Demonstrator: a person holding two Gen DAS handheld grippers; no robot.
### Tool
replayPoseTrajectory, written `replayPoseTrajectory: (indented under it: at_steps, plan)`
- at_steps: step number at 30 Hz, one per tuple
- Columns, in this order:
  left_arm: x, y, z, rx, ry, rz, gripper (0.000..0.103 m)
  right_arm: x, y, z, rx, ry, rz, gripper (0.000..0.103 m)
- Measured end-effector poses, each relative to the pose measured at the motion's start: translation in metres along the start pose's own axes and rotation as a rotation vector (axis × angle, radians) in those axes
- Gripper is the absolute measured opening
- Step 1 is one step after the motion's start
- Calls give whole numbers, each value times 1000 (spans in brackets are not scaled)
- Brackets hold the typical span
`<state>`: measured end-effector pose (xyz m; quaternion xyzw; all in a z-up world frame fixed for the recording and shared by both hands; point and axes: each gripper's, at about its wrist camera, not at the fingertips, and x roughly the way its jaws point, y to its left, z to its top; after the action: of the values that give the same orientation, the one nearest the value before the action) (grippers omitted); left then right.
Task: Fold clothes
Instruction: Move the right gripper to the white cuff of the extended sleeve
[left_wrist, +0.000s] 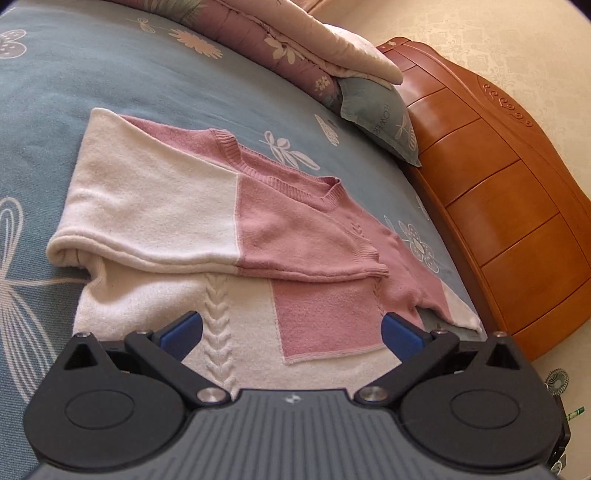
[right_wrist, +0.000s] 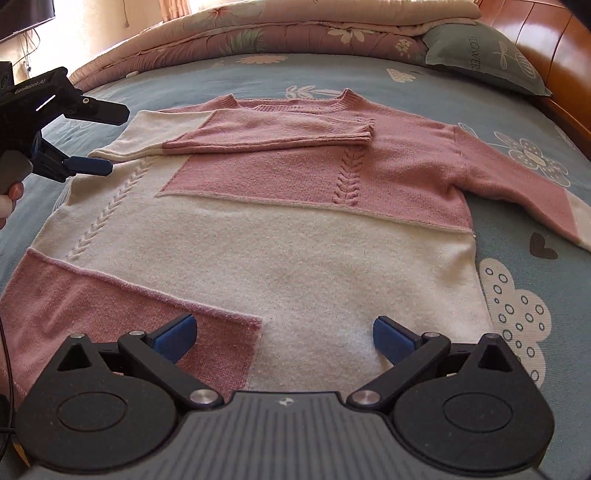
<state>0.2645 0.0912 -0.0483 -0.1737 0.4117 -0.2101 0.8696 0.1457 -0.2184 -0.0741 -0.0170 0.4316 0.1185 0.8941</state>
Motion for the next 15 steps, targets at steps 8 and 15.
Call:
replayPoseTrajectory:
  at_steps: [8,15]
  plan:
    - [9,-48,-16,248,-31,60,102,1,-16,16,-4,-54,-18,103]
    - [27,-40,-20,229,24,74,102,18,-62,22,199,-51,71,103]
